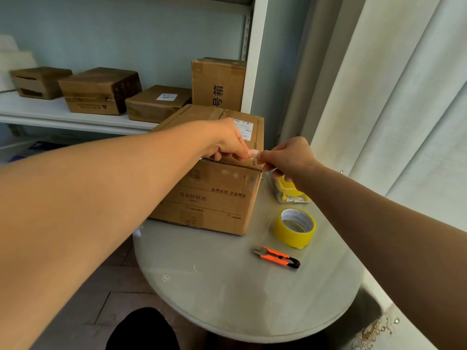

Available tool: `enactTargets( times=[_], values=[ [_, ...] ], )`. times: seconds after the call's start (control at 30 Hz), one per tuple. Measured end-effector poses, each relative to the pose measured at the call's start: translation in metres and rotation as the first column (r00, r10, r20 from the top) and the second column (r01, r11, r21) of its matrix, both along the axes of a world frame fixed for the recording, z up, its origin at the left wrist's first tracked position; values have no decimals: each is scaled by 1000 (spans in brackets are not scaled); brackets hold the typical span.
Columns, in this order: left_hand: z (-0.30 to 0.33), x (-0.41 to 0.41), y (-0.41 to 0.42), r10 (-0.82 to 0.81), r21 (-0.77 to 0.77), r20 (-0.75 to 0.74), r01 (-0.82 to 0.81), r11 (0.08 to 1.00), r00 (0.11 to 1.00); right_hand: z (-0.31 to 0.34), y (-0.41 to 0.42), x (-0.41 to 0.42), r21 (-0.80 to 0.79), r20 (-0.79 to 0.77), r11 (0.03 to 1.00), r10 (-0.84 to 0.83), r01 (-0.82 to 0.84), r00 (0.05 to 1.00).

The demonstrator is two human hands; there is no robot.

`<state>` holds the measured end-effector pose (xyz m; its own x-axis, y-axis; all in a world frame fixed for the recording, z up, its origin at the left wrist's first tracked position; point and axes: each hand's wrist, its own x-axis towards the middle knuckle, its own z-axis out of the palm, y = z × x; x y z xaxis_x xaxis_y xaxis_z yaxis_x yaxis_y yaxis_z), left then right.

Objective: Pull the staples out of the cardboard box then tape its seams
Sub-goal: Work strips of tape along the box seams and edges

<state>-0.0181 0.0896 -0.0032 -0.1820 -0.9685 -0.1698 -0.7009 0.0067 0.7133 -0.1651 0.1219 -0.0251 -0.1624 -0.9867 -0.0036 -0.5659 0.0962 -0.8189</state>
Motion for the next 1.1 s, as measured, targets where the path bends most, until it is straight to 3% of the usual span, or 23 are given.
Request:
enactTargets(
  times=[0.17,0.47,0.67,0.83,1.1],
  values=[
    [-3,-7,-8,14,21,119,-17,1000,993,-3,-7,1,-98,-202,995,-16,-4,979],
    [2,2,-15,-51,78,205,36,996,978,-11,-8,-9,84,-53,996,19,-14,998],
    [9,0,-10,-102,115,113,89,989,988,-9,-9,-7,-8,11,1000,20,-20,1000],
    [13,5,-9,-99,116,59,91,989,993,-2,-4,-7,42,125,996,72,-78,990],
    [9,7,-7,-72,124,80,62,990,994,8,-4,-3,100,139,993,56,-70,989]
  ],
)
